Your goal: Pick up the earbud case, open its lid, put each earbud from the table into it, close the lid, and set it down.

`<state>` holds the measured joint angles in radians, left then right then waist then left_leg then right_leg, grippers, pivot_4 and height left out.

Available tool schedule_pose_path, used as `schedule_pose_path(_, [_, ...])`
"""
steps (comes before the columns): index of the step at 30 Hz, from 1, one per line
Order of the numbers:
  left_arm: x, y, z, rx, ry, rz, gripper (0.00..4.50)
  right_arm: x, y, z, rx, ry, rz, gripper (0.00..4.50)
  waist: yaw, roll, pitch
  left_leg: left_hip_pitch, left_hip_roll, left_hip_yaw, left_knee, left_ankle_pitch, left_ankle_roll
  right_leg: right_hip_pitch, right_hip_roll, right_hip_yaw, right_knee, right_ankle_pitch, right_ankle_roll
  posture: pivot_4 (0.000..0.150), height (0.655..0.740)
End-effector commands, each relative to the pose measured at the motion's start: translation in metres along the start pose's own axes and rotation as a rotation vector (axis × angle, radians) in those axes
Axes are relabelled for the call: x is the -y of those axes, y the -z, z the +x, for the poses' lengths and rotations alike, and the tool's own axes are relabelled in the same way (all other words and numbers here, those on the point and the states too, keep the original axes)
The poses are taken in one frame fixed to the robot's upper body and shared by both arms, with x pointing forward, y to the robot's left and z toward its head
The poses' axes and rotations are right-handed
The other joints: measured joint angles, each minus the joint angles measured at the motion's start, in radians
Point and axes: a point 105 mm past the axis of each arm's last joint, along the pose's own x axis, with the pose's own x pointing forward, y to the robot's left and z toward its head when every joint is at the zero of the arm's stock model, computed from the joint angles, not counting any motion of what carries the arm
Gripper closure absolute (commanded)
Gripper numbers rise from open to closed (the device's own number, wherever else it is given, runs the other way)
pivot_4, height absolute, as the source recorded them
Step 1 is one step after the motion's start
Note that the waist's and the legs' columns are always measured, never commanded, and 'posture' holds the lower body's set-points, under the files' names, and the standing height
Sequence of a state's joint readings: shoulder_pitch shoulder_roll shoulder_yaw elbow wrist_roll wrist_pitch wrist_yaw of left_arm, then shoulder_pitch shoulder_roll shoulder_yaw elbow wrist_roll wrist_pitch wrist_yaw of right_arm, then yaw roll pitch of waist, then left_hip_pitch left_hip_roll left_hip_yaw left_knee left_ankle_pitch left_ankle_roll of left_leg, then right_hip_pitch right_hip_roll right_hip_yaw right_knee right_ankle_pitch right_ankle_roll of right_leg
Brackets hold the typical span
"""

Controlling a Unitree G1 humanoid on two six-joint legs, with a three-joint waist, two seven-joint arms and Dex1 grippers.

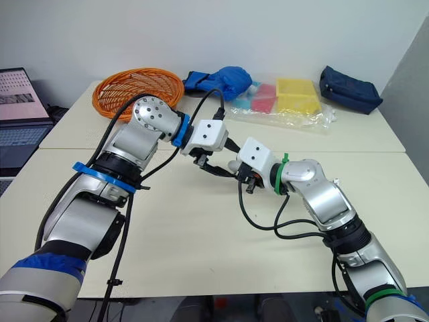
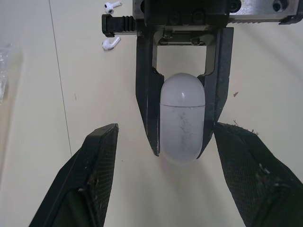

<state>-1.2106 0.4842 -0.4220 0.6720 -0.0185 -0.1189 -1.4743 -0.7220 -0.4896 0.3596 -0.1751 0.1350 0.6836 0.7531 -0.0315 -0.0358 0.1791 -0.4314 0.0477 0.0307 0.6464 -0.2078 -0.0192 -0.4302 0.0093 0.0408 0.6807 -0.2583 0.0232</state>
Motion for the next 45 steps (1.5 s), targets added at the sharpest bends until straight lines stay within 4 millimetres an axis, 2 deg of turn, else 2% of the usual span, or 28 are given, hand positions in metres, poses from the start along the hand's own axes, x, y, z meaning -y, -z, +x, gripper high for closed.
schedule_pose_path(1, [-0.013, -0.014, -0.011, 0.02, -0.059, 0.043, 1.23, 0.0, -0.016, -0.004, 0.046, -0.004, -0.06, 3.62, 0.0, 0.0, 0.0, 0.0, 0.0, 0.0, 0.0, 0.0, 0.0, 0.0, 0.0, 0.0, 0.0, 0.0, 0.0, 0.15, 0.74])
schedule_pose_path(6, [-0.013, -0.016, -0.012, 0.024, -0.063, 0.046, 2.19, -0.001, -0.014, -0.004, 0.041, -0.005, -0.061, 3.62, 0.0, 0.0, 0.0, 0.0, 0.0, 0.0, 0.0, 0.0, 0.0, 0.0, 0.0, 0.0, 0.0, 0.0, 0.0, 0.15, 0.74])
schedule_pose_path(16, [-0.015, -0.02, -0.014, 0.031, -0.069, 0.053, 2.19, -0.001, -0.009, -0.003, 0.026, -0.012, -0.071, 3.62, 0.001, 0.0, 0.0, 0.0, 0.0, 0.0, 0.0, 0.0, 0.0, 0.0, 0.0, 0.0, 0.0, 0.0, 0.0, 0.15, 0.74])
schedule_pose_path(34, [0.0, -0.007, -0.01, -0.024, 0.002, 0.041, 2.19, 0.0, -0.018, -0.003, 0.042, 0.003, -0.126, 3.62, 0.0, 0.0, 0.0, 0.0, 0.0, 0.0, 0.0, 0.0, 0.0, 0.0, 0.0, 0.0, 0.001, 0.0, -0.001, 0.15, 0.74])
schedule_pose_path(37, [-0.001, -0.002, -0.011, -0.047, -0.011, 0.023, 2.76, 0.001, -0.018, -0.003, 0.037, 0.005, -0.154, 3.62, 0.0, 0.0, 0.0, 0.0, 0.0, 0.0, 0.0, 0.0, 0.0, 0.0, 0.0, 0.0, 0.001, 0.0, -0.001, 0.15, 0.74])
schedule_pose_path(40, [-0.002, 0.0, -0.01, -0.048, -0.02, 0.017, 3.64, 0.001, -0.018, -0.002, 0.034, 0.007, -0.178, 3.62, 0.0, 0.0, 0.0, 0.0, 0.0, 0.0, 0.001, 0.0, 0.0, 0.0, 0.0, 0.0, 0.001, 0.0, -0.001, 0.15, 0.74])
schedule_pose_path(41, [-0.002, 0.0, -0.01, -0.046, -0.019, 0.018, 3.79, 0.001, -0.019, -0.002, 0.035, 0.009, -0.181, 3.62, 0.0, 0.0, 0.0, 0.0, 0.0, 0.0, 0.001, 0.0, 0.0, 0.0, 0.0, 0.0, 0.001, 0.0, -0.001, 0.15, 0.74])
schedule_pose_path(43, [-0.001, -0.002, -0.01, -0.033, -0.016, 0.02, 3.82, 0.001, -0.019, -0.002, 0.037, 0.009, -0.181, 3.62, -0.001, 0.0, 0.0, 0.0, 0.0, 0.0, 0.001, 0.0, 0.0, 0.0, 0.0, 0.0, 0.001, 0.0, -0.001, 0.15, 0.74])
schedule_pose_path(45, [-0.001, -0.004, -0.01, -0.021, -0.016, 0.025, 4.3, 0.0, -0.02, -0.001, 0.038, 0.005, -0.184, 3.62, 0.0, 0.0, 0.0, 0.0, 0.0, 0.0, 0.001, 0.0, 0.0, 0.0, 0.0, 0.0, 0.001, 0.001, -0.002, 0.15, 0.74])
